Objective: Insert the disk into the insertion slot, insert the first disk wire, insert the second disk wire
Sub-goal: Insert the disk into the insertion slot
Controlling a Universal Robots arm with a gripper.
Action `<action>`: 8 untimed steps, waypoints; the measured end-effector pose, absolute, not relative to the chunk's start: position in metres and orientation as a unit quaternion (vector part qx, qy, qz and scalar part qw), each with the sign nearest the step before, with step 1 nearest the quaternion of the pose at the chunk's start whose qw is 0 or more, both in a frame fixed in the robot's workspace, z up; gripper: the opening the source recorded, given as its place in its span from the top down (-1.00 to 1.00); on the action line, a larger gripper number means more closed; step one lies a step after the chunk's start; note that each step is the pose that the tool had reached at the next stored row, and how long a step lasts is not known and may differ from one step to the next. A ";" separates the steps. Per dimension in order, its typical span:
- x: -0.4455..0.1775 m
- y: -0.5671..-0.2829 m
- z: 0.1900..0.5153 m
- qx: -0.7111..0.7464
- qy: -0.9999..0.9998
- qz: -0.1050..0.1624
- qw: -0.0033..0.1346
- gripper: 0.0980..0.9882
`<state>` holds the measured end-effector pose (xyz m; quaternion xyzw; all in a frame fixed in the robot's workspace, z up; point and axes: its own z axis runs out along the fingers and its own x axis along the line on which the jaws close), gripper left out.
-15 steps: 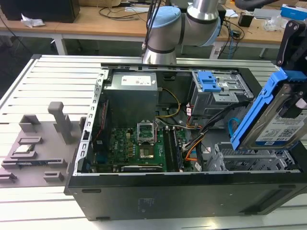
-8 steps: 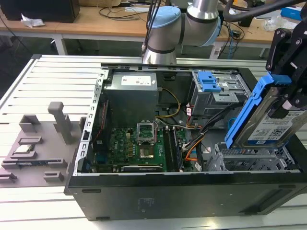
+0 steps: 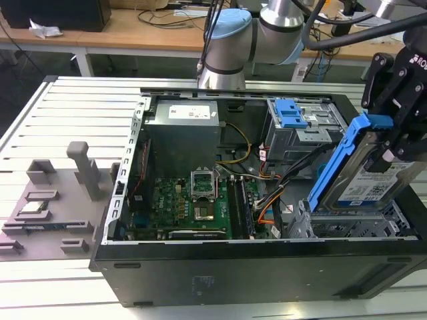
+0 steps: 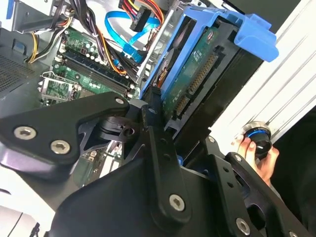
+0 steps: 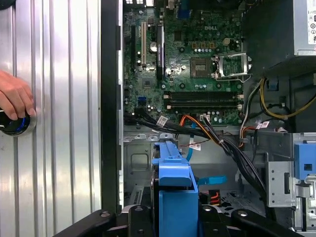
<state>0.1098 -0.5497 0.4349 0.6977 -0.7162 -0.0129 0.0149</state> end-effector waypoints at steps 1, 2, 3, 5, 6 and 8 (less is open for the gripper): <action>0.110 -0.549 0.434 0.698 -0.716 -0.013 0.015 0.41; 0.110 -0.549 0.433 0.698 -0.716 -0.013 0.015 0.41; 0.110 -0.549 0.432 0.698 -0.716 -0.013 0.015 0.41; 0.110 -0.548 0.430 0.698 -0.716 -0.013 0.015 0.41; 0.110 -0.548 0.429 0.698 -0.716 -0.013 0.015 0.41; 0.109 -0.548 0.426 0.698 -0.716 -0.013 0.015 0.41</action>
